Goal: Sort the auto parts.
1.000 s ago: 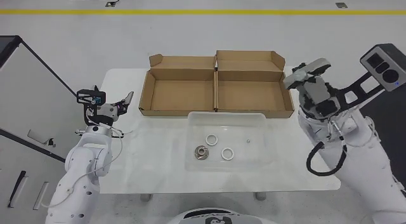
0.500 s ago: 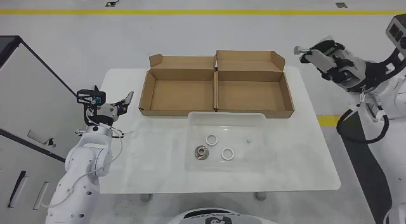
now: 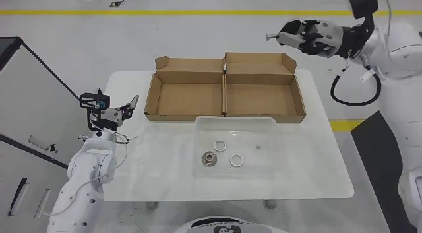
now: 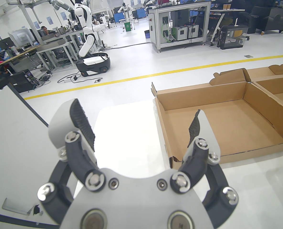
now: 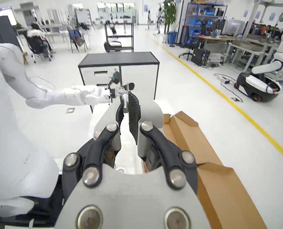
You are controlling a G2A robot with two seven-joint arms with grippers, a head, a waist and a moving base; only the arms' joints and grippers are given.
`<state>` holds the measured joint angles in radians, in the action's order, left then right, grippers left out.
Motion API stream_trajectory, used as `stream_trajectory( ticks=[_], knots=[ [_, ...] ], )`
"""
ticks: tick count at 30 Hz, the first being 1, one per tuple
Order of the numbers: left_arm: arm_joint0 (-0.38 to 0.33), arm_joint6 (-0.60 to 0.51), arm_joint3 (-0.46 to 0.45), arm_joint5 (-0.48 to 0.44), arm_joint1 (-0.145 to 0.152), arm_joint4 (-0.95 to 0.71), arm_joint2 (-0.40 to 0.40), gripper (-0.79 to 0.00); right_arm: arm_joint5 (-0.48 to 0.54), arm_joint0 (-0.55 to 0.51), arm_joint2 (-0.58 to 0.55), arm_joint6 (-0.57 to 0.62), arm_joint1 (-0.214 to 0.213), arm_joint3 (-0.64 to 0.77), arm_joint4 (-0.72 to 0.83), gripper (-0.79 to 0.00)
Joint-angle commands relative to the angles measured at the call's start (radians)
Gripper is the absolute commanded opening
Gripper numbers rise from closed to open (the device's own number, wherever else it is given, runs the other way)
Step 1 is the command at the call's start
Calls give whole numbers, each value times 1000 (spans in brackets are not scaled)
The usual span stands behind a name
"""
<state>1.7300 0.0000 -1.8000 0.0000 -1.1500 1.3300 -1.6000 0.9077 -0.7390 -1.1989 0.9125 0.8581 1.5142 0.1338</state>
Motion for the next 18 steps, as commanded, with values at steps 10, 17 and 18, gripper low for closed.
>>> stream_trajectory(
  ticks=[10, 17, 18],
  knots=[
    [0, 0, 0, 0, 0, 0, 0, 0, 23, 221, 310, -22, -40, -131, -344, -785],
    [0, 0, 0, 0, 0, 0, 0, 0, 73, 370, 555, -73, -66, -245, -451, -785],
    [0, 0, 0, 0, 0, 0, 0, 0, 78, 394, 595, -78, -68, -259, -471, -785]
  ],
)
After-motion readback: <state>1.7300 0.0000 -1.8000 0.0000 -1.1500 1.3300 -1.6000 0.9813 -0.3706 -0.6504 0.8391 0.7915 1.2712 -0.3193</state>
